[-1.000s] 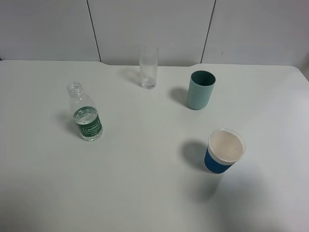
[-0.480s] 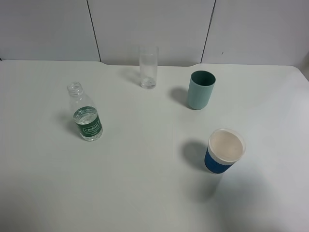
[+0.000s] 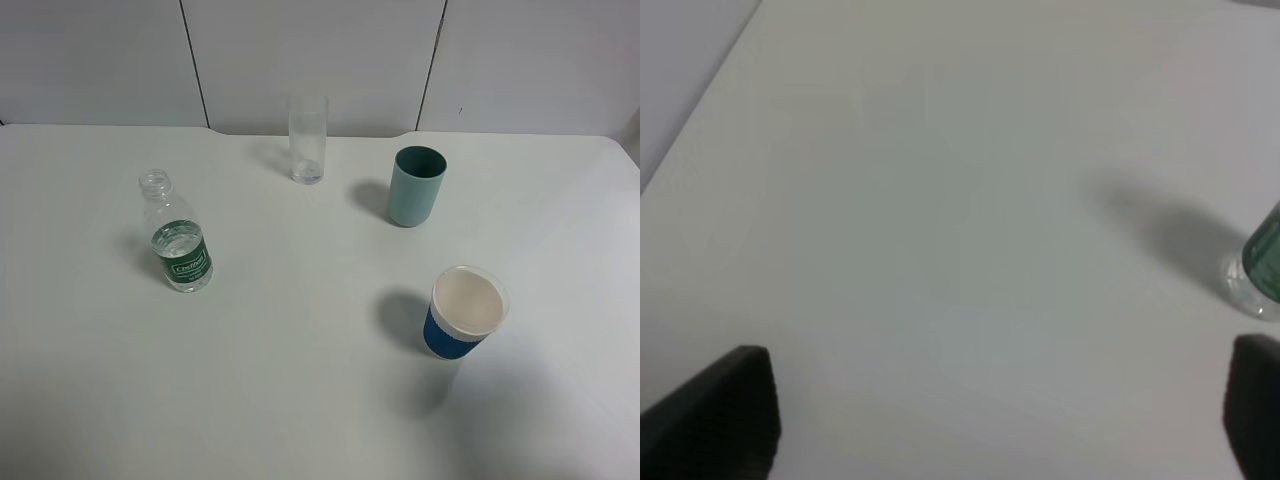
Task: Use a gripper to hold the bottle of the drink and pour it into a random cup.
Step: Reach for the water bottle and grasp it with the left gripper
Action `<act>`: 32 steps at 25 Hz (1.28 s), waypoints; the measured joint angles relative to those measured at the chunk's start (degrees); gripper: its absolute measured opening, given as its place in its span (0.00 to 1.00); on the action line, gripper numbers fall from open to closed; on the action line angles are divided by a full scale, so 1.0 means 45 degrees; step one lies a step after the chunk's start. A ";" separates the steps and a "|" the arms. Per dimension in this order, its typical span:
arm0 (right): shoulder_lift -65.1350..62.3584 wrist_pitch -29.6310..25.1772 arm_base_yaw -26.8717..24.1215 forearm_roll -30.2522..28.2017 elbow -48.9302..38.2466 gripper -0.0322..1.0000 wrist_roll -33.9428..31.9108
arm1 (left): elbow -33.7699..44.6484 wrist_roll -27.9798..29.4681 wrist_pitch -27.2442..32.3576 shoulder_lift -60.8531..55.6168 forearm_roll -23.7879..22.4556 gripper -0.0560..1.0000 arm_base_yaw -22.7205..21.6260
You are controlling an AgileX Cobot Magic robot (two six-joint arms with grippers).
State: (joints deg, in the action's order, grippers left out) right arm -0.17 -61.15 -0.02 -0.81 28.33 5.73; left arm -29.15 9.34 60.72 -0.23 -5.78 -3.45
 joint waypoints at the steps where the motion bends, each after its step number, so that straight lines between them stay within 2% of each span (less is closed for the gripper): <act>1: 0.0000 0.0000 0.0000 0.0000 0.0000 0.75 0.0000 | 0.0000 0.0000 0.0000 0.0000 0.0000 0.88 0.0000; 32: 0.0000 0.0000 0.0000 0.0000 0.0000 0.75 0.0000 | 0.0000 0.0000 0.0000 0.0000 0.0000 0.88 0.0000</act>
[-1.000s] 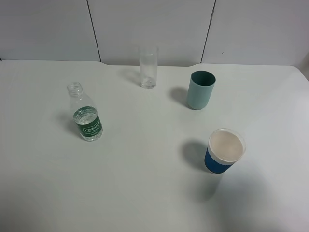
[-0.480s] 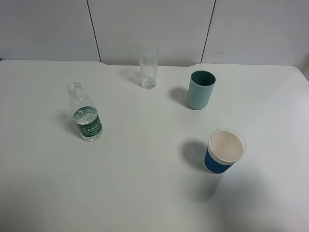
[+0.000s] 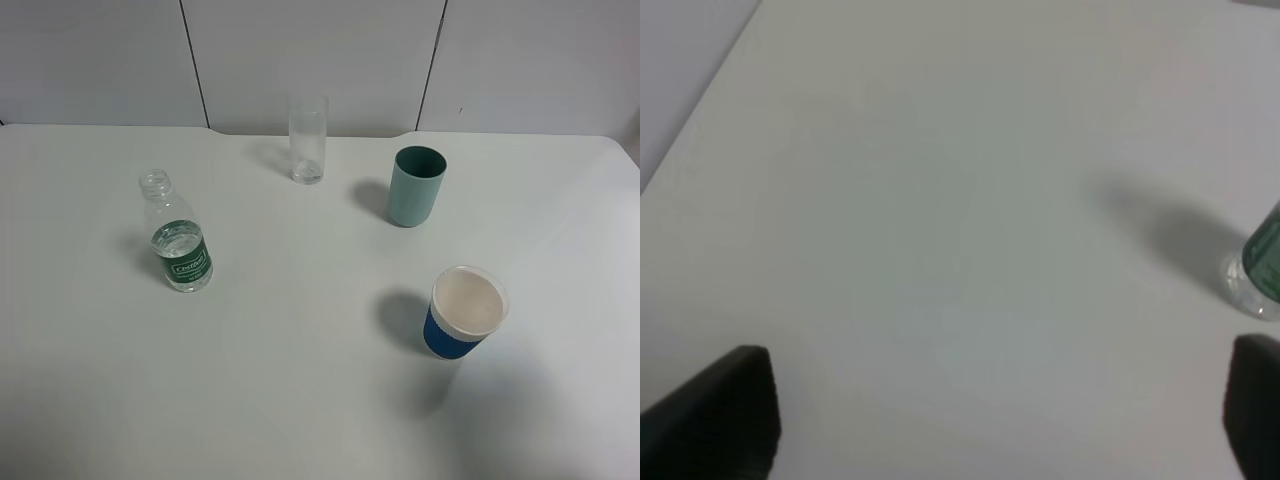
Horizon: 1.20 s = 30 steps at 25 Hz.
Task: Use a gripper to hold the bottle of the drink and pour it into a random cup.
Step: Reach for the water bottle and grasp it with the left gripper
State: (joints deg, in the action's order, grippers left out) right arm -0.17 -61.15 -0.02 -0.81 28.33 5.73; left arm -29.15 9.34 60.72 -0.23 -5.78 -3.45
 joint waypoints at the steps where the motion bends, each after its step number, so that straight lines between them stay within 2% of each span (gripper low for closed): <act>1: 0.0000 0.0000 0.0000 0.0000 0.0000 0.75 0.0000 | 0.0000 0.0000 0.0000 0.0000 0.0000 0.88 0.0000; 12: 0.0000 0.0000 0.0000 0.0000 0.0000 0.75 0.0000 | 0.0000 -0.0039 0.0000 0.0000 0.0000 0.88 0.0000; 17: 0.0000 0.0000 0.0000 0.0000 0.0000 0.75 0.0000 | -0.0195 -0.0197 -0.0423 0.0256 0.0609 0.88 0.0000; 21: 0.0000 0.0000 0.0000 0.0000 0.0000 0.75 0.0000 | -0.0442 -0.0442 -0.0811 0.1759 0.0818 0.88 0.0000; 30: 0.0000 0.0000 0.0000 0.0000 0.0000 0.75 0.0000 | -0.0455 -0.2199 -0.1662 0.4795 0.0851 0.88 0.0036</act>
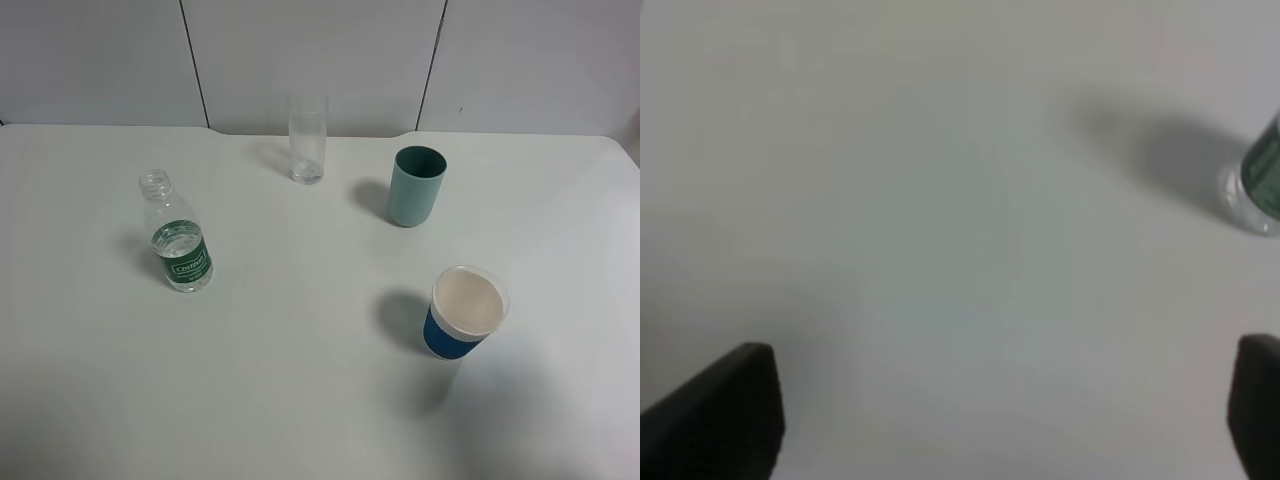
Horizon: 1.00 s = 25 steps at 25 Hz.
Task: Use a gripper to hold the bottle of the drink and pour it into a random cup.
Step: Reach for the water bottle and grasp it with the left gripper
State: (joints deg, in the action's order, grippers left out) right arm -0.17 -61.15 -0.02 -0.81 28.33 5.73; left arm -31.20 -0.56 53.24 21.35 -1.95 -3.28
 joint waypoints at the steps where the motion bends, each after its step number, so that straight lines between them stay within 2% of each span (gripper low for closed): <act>1: 0.0000 0.0000 0.0000 0.0000 0.0000 0.75 0.0000 | 0.0000 -0.0124 -0.0141 0.0313 -0.0012 0.88 0.0120; 5: 0.0000 0.0000 0.0000 0.0000 0.0000 0.75 0.0000 | 0.0000 -0.0288 -0.0748 0.1190 -0.0251 0.88 0.0784; 12: 0.0000 0.0000 0.0000 0.0000 0.0000 0.75 0.0000 | 0.0000 -0.0831 -0.1226 0.2260 -0.1178 0.88 0.2507; 21: 0.0000 0.0000 0.0000 0.0000 0.0000 0.75 0.0000 | 0.0218 -0.1648 -0.3100 0.4243 -0.1258 0.88 0.4418; 25: 0.0000 0.0000 0.0000 0.0000 0.0000 0.75 0.0000 | 0.0218 -0.2128 -0.3877 0.5503 -0.0843 0.88 0.4935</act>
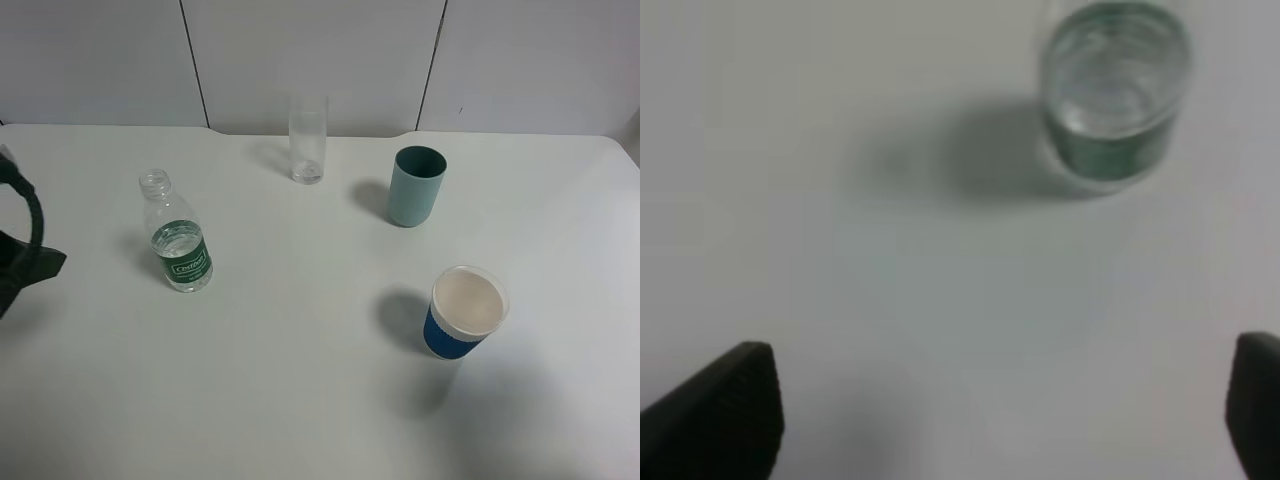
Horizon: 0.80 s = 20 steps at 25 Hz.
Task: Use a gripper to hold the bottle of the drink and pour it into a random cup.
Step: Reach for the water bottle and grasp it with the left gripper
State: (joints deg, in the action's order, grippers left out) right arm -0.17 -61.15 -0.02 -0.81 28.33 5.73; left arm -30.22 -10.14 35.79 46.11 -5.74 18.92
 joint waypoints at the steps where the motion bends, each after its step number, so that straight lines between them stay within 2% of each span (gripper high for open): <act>1: 0.0000 0.0000 0.0000 0.0000 0.0000 0.75 0.0000 | 0.0000 -0.0204 -0.0235 0.0356 0.0179 0.88 0.0104; 5: 0.0000 0.0000 0.0000 0.0000 0.0000 0.75 0.0000 | 0.0000 -0.0766 -0.1070 0.1679 0.0585 0.88 0.0227; 12: 0.0000 0.0000 0.0000 0.0000 0.0000 0.75 0.0000 | 0.0088 -0.1227 -0.1942 0.3113 0.0596 0.88 0.0227; 20: 0.0000 0.0000 0.0000 0.0000 0.0000 0.75 0.0000 | 0.2081 -0.1344 -0.5566 0.3263 0.0464 0.88 0.0227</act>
State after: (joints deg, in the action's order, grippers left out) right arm -0.17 -61.15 -0.02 -0.81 28.33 5.73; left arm -20.85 -16.19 10.75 60.79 -3.65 19.94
